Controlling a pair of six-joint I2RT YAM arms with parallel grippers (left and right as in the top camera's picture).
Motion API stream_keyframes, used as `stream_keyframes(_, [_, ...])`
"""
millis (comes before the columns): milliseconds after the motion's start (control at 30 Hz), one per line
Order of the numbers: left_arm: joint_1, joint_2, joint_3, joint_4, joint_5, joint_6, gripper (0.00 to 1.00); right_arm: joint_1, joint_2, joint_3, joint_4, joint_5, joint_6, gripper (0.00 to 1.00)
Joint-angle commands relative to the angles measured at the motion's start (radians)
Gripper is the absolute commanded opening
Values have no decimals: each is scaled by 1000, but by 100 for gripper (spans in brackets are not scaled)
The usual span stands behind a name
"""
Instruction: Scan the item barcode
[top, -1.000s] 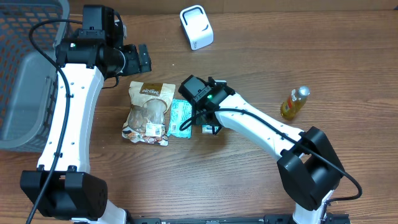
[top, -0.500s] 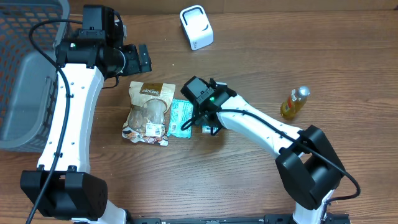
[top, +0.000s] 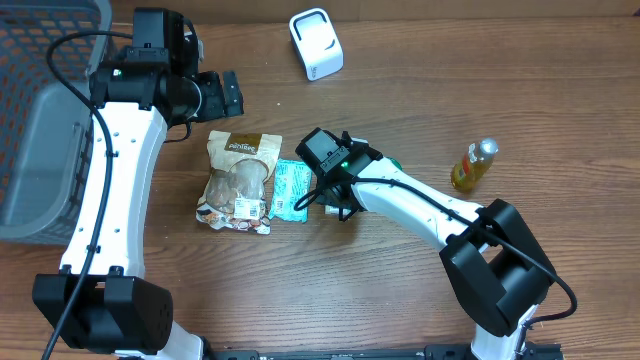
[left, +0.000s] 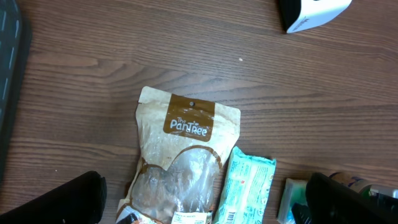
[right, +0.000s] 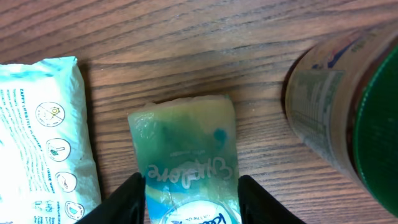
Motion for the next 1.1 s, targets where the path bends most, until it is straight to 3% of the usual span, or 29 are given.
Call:
stream_keyframes(0, [3,2,14,0,10,12,100,-11,-1,-9,2,13,29,41])
stream_keyframes(300, [3,2,14,0,10,12,100,-13,-1,-9,-33,9,29,21])
stream_keyframes(733, [3,2,14,0,10,12,100,-9,-1,-10,-6,-137,4,23])
stream_keyframes(900, [3,2,14,0,10,12,100,-10,-1,-8,11,-98,-78,33])
stream_keyframes(1067, [3,2,14,0,10,12,100,-23,-1,22,-26,-76,-111,35])
